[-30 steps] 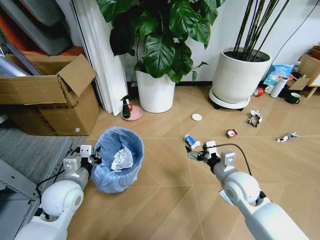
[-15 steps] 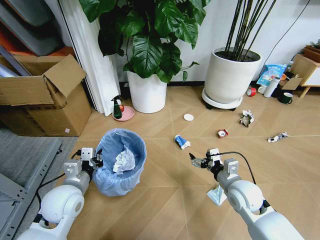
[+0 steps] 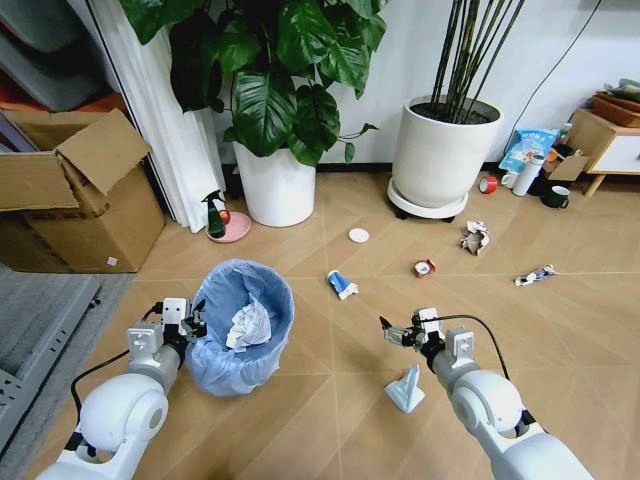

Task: Pick up the trash bin and place the garbage on the floor into it.

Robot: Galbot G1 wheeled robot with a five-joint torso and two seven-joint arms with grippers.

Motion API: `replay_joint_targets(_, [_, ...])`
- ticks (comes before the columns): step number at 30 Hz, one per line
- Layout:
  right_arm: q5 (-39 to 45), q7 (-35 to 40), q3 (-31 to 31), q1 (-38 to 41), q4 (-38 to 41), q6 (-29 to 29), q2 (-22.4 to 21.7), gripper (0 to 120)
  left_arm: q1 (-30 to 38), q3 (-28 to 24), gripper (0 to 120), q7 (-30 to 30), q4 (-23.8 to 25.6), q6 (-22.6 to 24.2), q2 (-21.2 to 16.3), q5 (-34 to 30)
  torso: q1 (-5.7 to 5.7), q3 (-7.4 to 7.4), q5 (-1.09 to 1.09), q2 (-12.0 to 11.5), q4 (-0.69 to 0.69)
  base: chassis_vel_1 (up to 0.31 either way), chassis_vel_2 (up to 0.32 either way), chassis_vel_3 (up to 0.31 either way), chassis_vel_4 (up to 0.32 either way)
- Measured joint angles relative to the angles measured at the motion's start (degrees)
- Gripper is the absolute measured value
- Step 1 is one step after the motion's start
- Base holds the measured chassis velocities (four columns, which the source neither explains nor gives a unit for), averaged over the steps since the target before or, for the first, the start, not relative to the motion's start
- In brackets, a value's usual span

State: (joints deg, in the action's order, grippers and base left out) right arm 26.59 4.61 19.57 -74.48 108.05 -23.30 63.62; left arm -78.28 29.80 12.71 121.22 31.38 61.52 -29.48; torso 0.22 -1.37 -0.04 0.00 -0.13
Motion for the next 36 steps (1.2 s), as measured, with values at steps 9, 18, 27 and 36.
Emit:
replay_joint_targets(9, [-2.2,0.3,-2.4,0.3,-6.5,1.2,2.7,100,-0.7,-0.3,0,0.1,0.6,-0.1,0.7,0.0,0.0,0.0,0.01,0.0,-0.01,-0.09,-0.1,0.093,0.077])
replay_joint_targets(18, [-1.1,1.6,-3.7,0.2,-16.1,2.6,6.3,100,-1.6,0.1,0,0.2,1.1,-0.3,1.0,0.2,0.0,0.0,0.0,0.0,0.01,0.0,0.0,0.0,0.0])
replay_joint_targets(27, [-3.2,1.3,-3.2,2.2,-24.2,5.2,9.4,100,-1.0,0.1,0,0.1,0.7,-0.5,0.7,0.2,0.0,0.0,-0.01,0.0,0.0,0.0,0.0,0.0,0.0])
replay_joint_targets(36, [-4.4,-1.7,-2.1,3.7,-28.9,7.1,11.4,87,-0.5,-0.2,0,0.1,-0.1,-0.5,0.7,0.1,0.0,0.0,-0.01,0.0,0.0,0.0,0.0,0.0,0.0])
